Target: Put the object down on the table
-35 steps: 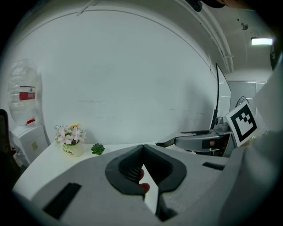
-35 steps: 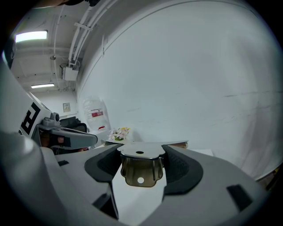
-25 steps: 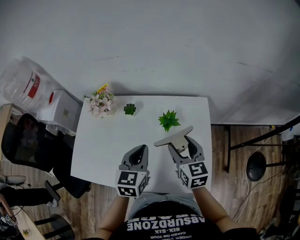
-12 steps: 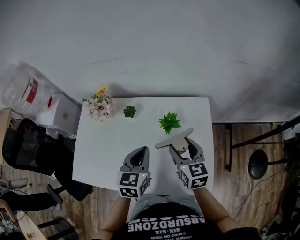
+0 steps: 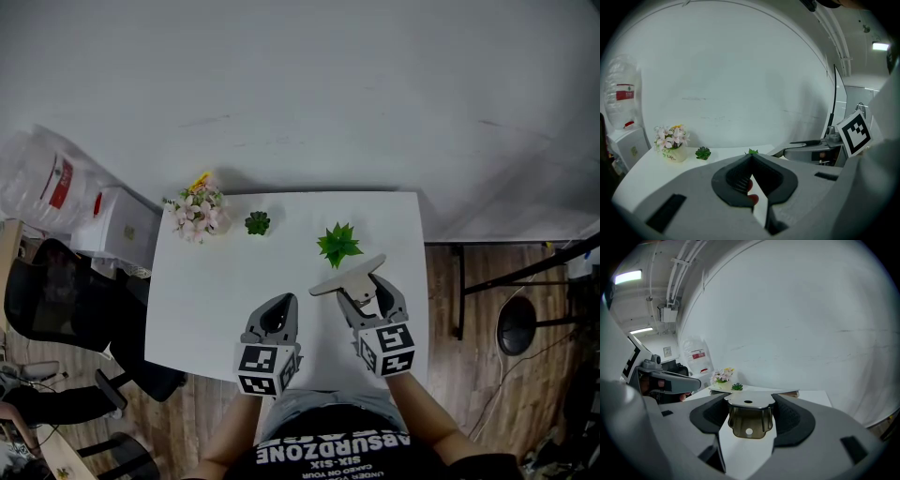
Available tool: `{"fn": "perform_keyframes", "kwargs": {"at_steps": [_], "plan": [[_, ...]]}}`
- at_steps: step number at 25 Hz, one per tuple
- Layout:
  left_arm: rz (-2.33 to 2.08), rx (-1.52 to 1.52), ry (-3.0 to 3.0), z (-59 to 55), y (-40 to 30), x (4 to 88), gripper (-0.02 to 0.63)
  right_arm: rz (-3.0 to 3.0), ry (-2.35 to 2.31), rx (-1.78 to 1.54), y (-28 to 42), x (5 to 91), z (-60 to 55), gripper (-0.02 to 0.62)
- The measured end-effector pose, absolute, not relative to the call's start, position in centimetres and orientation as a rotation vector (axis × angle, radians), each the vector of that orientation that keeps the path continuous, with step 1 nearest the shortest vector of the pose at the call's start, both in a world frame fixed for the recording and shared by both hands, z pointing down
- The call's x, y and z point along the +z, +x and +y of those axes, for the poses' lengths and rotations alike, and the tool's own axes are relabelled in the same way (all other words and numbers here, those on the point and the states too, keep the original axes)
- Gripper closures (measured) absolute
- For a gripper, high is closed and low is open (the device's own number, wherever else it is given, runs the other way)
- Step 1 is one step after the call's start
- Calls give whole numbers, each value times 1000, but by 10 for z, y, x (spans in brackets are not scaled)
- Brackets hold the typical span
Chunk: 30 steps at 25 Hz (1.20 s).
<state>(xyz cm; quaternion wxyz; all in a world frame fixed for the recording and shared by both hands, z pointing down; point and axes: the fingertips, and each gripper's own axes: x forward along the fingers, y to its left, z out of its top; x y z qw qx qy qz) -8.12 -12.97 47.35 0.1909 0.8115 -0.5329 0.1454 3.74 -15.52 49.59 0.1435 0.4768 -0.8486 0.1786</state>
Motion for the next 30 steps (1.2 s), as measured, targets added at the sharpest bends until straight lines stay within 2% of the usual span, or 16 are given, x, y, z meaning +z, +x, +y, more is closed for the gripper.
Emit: {"fn": "perform_keyframes", "kwargs": {"at_steps": [30], "plan": [[-1497, 418, 2246, -127, -84, 484, 606, -2402, 1322, 541, 34, 522, -158, 310]]}}
